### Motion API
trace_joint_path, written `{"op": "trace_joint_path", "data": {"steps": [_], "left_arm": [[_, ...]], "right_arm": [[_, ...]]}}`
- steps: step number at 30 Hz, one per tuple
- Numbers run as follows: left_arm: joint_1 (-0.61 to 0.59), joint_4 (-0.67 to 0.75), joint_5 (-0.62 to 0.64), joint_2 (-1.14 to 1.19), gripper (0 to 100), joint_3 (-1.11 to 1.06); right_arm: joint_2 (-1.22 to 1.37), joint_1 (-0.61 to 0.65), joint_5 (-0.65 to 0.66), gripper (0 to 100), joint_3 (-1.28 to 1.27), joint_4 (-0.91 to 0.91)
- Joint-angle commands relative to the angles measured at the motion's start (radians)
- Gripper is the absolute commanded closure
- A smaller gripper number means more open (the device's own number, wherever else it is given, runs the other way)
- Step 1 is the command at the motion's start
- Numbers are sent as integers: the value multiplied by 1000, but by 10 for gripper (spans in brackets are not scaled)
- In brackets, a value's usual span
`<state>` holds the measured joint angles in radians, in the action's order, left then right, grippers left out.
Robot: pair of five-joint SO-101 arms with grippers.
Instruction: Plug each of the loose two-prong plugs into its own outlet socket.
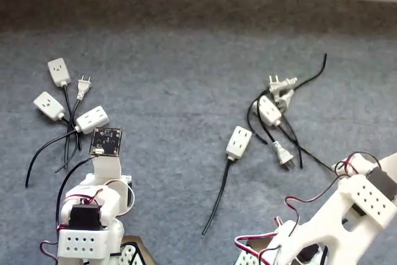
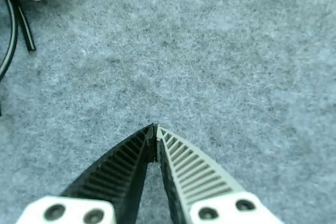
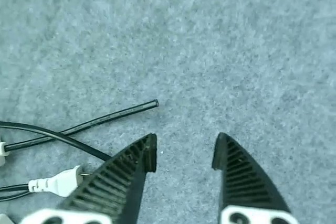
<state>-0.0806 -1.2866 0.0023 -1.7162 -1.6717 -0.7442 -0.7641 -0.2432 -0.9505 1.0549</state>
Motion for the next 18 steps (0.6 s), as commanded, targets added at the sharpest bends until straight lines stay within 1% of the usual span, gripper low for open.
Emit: {"op": "trace_joint_path", "data": {"steps": [1,3,6,9,16,18], "left_arm": [[13,3,-6,8,993,-7],[13,3,-6,8,993,-7],[16,3,-5,8,993,-7],[16,3,-5,8,993,-7],[16,3,-5,8,993,-7],[16,3,-6,8,993,-7]], "right_arm": [[-21,-22,-3,866,-30,-27],[-21,-22,-5,876,-33,-21],[-21,-22,-9,877,-22,65],[-22,-15,-9,877,-21,108],[-22,-24,-5,882,-21,110],[-22,-24,-3,910,-21,104]]}}
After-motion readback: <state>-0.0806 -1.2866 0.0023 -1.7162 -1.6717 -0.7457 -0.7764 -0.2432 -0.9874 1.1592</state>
